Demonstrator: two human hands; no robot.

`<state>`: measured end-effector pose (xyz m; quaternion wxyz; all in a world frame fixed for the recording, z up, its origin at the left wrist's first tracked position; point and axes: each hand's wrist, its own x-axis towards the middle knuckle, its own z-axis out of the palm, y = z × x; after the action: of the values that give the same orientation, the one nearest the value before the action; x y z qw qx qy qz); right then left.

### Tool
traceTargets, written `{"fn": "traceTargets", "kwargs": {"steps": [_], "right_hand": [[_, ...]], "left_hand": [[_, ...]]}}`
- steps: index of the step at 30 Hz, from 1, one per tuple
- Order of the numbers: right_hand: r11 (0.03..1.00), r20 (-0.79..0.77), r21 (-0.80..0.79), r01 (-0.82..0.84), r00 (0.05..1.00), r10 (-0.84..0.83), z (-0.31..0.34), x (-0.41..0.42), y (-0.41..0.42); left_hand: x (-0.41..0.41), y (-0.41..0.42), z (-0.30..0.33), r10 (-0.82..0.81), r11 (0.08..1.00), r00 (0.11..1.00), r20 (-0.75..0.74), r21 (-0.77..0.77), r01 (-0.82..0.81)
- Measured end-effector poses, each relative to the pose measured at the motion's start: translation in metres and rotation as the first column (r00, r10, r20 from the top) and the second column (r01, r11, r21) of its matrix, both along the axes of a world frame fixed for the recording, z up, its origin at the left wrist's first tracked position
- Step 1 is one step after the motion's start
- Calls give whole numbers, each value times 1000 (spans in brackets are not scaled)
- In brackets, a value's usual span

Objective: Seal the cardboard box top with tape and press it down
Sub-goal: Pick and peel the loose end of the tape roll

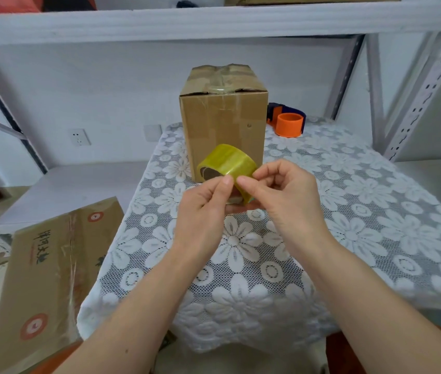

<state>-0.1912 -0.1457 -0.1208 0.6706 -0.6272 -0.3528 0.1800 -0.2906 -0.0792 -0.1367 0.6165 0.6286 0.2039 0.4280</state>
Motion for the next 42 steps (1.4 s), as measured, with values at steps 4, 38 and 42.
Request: {"fn": "traceTargets", "kwargs": {"steps": [4, 38, 42], "right_hand": [[1000, 57, 0, 19, 998, -19, 1, -1, -1], [997, 40, -17, 79, 996, -78, -5, -7, 3], [995, 55, 1, 100, 993, -100, -8, -9, 5]], "left_hand": [[2, 1, -4, 36, 999, 999, 2, 37, -36], [2, -3, 1, 125, 989, 992, -11, -80, -125], [1, -2, 3, 97, 971, 995, 40, -225, -86]]}}
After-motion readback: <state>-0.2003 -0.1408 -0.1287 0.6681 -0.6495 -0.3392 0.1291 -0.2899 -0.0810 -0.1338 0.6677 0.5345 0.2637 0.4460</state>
